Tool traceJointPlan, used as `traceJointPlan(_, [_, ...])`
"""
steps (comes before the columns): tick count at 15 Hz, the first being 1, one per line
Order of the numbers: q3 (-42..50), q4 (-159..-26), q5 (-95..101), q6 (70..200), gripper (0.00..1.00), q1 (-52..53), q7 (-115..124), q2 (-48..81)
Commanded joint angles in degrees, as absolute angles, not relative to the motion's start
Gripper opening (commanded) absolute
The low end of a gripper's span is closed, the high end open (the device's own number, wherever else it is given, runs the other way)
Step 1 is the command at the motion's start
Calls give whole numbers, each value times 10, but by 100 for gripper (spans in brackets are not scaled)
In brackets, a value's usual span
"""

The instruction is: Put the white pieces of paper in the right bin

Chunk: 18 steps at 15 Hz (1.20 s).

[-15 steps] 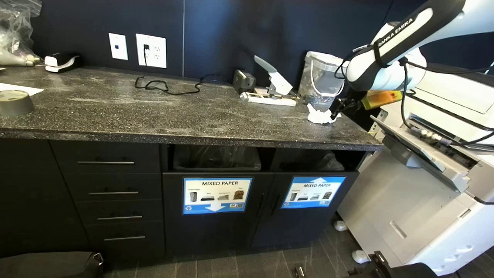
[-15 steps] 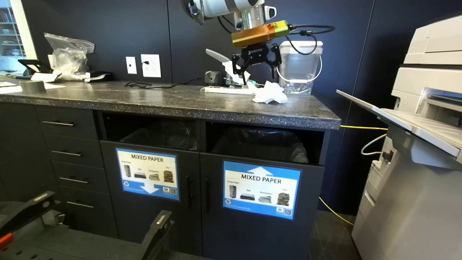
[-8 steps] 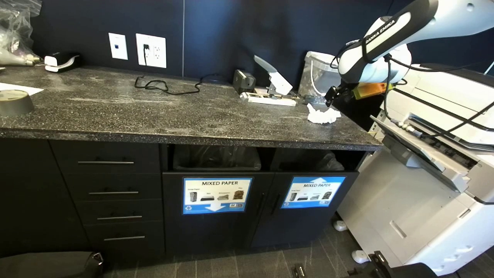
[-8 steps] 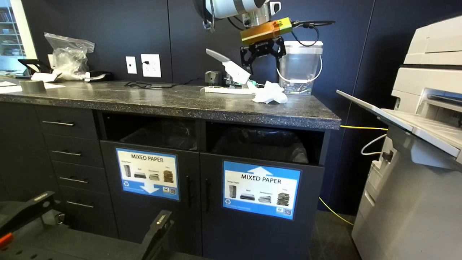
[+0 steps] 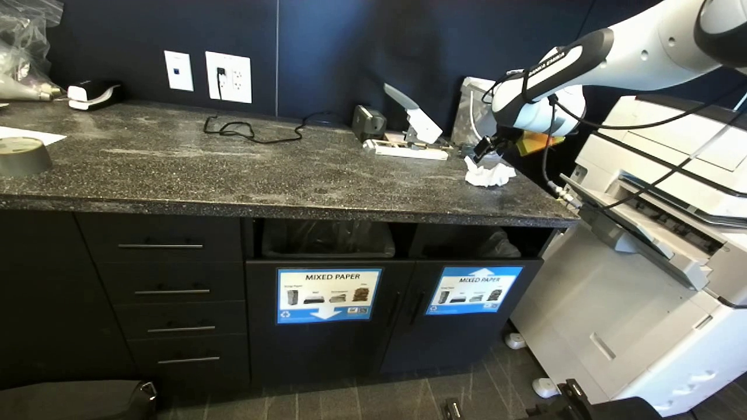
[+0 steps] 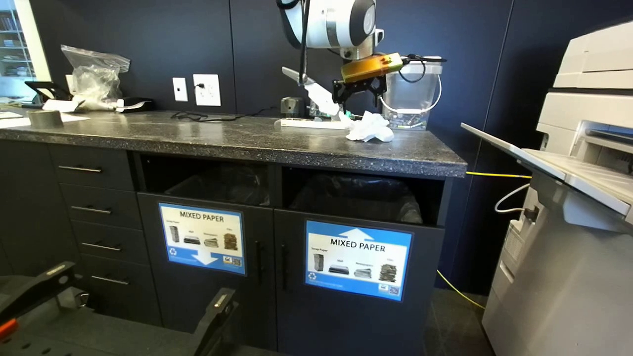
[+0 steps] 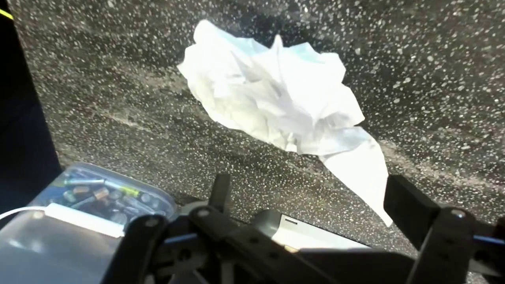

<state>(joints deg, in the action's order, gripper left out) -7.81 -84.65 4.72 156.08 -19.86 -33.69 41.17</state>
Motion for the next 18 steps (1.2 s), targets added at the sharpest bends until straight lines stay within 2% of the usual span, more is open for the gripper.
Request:
traceJointPlan(1, [-109, -734, 25, 1488, 100, -218, -426, 480])
traceJointPlan(9, [-94, -611, 9, 1373, 100, -219, -557, 551])
traceJointPlan(18, [-74, -556, 12, 1352, 100, -202, -588, 601])
